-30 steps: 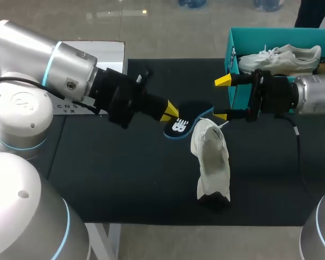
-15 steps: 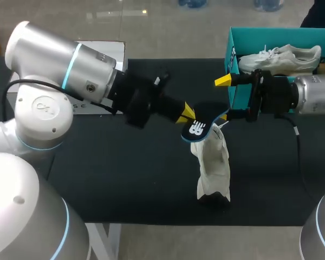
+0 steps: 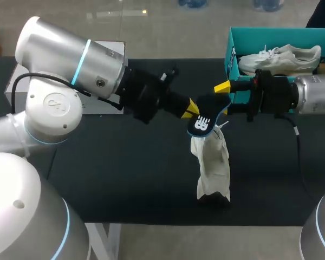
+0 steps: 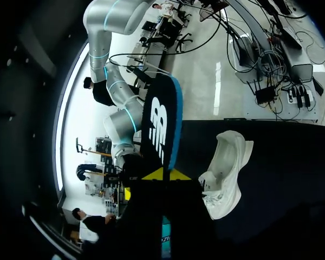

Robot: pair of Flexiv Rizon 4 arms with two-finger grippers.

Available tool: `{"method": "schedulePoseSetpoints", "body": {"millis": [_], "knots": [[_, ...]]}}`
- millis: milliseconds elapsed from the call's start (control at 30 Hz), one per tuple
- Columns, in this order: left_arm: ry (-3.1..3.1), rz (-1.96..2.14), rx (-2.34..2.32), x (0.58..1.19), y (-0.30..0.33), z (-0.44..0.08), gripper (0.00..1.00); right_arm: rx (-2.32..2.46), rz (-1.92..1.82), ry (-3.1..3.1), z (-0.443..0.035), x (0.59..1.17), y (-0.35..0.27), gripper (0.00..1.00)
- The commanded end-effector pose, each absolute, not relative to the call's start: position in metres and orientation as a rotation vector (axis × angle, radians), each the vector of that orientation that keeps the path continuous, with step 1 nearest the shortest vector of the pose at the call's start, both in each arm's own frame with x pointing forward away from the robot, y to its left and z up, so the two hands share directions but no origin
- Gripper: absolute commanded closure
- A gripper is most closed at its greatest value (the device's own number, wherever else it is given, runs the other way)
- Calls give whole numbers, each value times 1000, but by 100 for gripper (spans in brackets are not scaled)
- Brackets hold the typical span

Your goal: Take the shoe out of the shoebox, open the shoe tongue, remove and reinsert the insole, then place the shoe into the shoebox

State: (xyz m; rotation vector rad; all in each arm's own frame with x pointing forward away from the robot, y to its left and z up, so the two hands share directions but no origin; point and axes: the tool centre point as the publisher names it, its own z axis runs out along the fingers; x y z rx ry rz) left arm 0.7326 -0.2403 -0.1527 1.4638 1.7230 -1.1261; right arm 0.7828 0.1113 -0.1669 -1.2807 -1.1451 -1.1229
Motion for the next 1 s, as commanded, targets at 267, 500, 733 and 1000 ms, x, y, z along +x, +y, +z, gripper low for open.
{"method": "schedulePoseSetpoints", "body": {"millis": [267,500,733,1000], "knots": [[1720,-1132,1440,735,-244,-152,100,-1283,-1124,-1145,-167,781,112,100],[1794,-1207,1383,734,-239,-153,0,-1283,-1124,-1145,-167,781,112,100],[1849,-1225,1435,751,-195,-142,0,-1283,-1124,-1145,-167,781,112,100],[1854,-979,1795,778,-167,-126,0,-1283,-1124,-1145,-167,781,112,100]]}}
